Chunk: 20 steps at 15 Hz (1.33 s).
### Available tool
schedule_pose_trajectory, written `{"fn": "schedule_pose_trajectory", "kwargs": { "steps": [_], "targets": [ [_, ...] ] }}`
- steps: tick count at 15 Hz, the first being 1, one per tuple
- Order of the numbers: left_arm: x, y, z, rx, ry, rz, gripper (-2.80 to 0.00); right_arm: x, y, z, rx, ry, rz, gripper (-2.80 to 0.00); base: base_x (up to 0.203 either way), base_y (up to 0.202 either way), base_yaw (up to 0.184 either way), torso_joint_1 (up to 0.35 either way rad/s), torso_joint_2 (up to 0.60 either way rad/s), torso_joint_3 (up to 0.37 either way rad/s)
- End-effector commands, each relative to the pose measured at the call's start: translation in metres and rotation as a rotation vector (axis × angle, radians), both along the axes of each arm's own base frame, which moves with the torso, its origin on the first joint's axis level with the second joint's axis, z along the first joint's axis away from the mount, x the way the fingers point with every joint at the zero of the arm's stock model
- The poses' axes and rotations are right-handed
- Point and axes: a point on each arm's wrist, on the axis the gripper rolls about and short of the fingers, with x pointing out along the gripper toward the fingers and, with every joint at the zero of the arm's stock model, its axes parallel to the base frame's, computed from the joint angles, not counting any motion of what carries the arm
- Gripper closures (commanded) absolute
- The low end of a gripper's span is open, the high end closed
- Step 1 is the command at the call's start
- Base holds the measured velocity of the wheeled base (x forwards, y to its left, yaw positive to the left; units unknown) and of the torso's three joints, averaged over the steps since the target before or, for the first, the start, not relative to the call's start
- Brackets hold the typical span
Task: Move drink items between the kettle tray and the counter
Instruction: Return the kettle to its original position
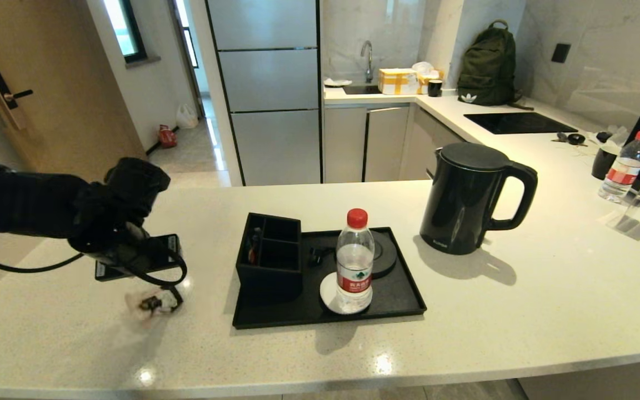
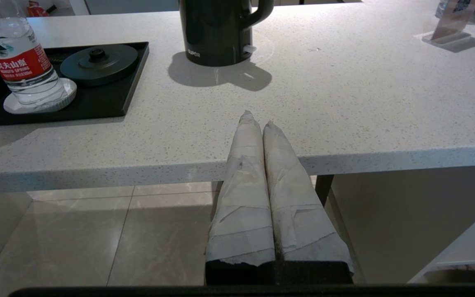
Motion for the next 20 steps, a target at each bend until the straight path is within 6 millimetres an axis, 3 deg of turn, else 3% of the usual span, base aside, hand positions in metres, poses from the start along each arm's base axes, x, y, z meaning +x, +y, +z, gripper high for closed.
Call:
{"fn": "schedule_pose_trajectory", "kwargs": {
  "steps": [1,3,5,6,7,9,10,13,15,17,18,20],
  "targets": [
    [-0.043,0.006,0.058,-0.032,-0.171,-0.004,-2.80,0.000,0.000,0.000,-0.001,0.002,0.000,0.00,0.000,0.000,0.000,0.000,0.00,0.000],
    [-0.089,0.013,0.097,-0.058,-0.283,-0.016,-2.80,0.000,0.000,0.000,-0.001,0.002,0.000,0.00,0.000,0.000,0.000,0.000,0.00,0.000],
    [-0.124,0.018,0.115,-0.061,-0.315,-0.026,-2.80,0.000,0.000,0.000,-0.001,0.002,-0.001,0.00,0.000,0.000,0.000,0.000,0.00,0.000],
    [-0.156,0.023,0.127,-0.065,-0.365,-0.032,-2.80,0.000,0.000,0.000,-0.001,0.002,0.000,0.00,0.000,0.000,0.000,0.000,0.00,0.000],
    [-0.181,0.026,0.135,-0.065,-0.395,-0.036,0.00,0.000,0.000,0.000,-0.001,0.002,0.000,0.00,0.000,0.000,0.000,0.000,0.00,0.000],
    [-0.214,0.031,0.137,-0.053,-0.383,-0.046,0.00,0.000,0.000,0.000,-0.001,0.002,0.000,0.00,0.000,0.000,0.000,0.000,0.00,0.000],
    [-0.240,0.036,0.140,-0.049,-0.401,-0.048,0.00,0.000,0.000,0.000,-0.001,0.002,0.000,0.00,0.000,0.000,0.000,0.000,0.00,0.000],
    [-0.346,0.049,0.133,-0.027,-0.406,-0.022,0.00,0.000,0.000,0.000,-0.001,0.002,-0.001,0.00,0.000,0.000,0.000,0.000,0.00,0.000],
    [-0.379,0.051,0.130,-0.017,-0.389,-0.002,0.00,0.000,0.000,0.000,-0.001,0.002,-0.001,0.00,0.000,0.000,0.000,0.000,0.00,0.000],
    [-0.437,0.051,0.136,-0.029,-0.537,0.009,0.00,0.000,0.000,0.000,-0.001,0.002,0.000,0.00,0.000,0.000,0.000,0.000,0.00,0.000],
    [-0.472,0.050,0.129,-0.039,-0.629,0.008,0.00,0.000,0.000,0.000,-0.001,0.002,0.000,0.00,0.000,0.000,0.000,0.000,0.00,0.000],
    [-0.505,0.049,0.116,-0.045,-0.718,0.006,0.00,0.000,0.000,0.000,-0.001,0.002,0.000,0.00,0.000,0.000,0.000,0.000,0.00,0.000]
  ]
}}
